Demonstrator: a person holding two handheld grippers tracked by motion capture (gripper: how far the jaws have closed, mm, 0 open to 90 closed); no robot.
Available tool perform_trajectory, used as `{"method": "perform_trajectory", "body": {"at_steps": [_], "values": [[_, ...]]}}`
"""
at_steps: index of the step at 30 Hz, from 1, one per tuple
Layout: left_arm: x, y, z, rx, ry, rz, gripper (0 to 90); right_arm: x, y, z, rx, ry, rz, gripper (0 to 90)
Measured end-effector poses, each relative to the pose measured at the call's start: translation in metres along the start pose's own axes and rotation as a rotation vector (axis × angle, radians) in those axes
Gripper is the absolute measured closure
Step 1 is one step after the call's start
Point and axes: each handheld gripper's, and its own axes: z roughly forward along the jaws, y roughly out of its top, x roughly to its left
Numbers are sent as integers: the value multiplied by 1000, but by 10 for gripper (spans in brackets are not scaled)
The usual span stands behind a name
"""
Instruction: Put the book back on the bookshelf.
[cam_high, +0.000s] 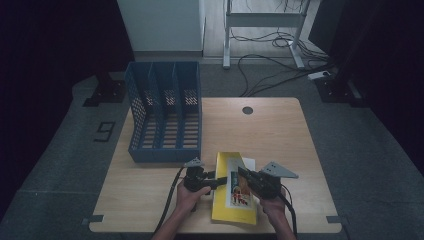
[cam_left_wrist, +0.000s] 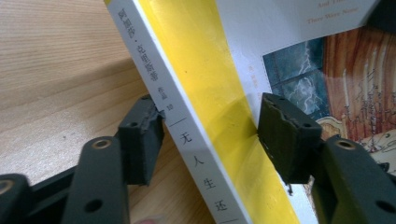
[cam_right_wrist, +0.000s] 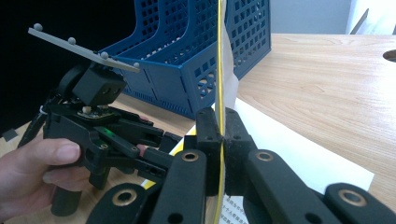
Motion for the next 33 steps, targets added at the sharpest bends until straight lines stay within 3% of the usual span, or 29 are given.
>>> {"method": "perform_trajectory", "body": {"at_steps": [7,12,17,23,29,33], "values": [[2,-1,-2,-9,-11,-17,486,-4,-1,0,6,7,16,871],[5,-1,-3,-17,-34,-31,494,-2,0,-2,1,15,-2,871],[4,0,3,-14,-69,-36,373,-1,2,-3,-10,32,15,872],[3,0,3,-12,-73,-33,370,0,2,-3,-14,33,11,872],[6,-1,-4,-41,-79,-51,522,-3,2,-5,-14,34,15,871],[6,-2,-5,-49,-78,-53,560,-4,2,-5,-7,23,7,865]]}}
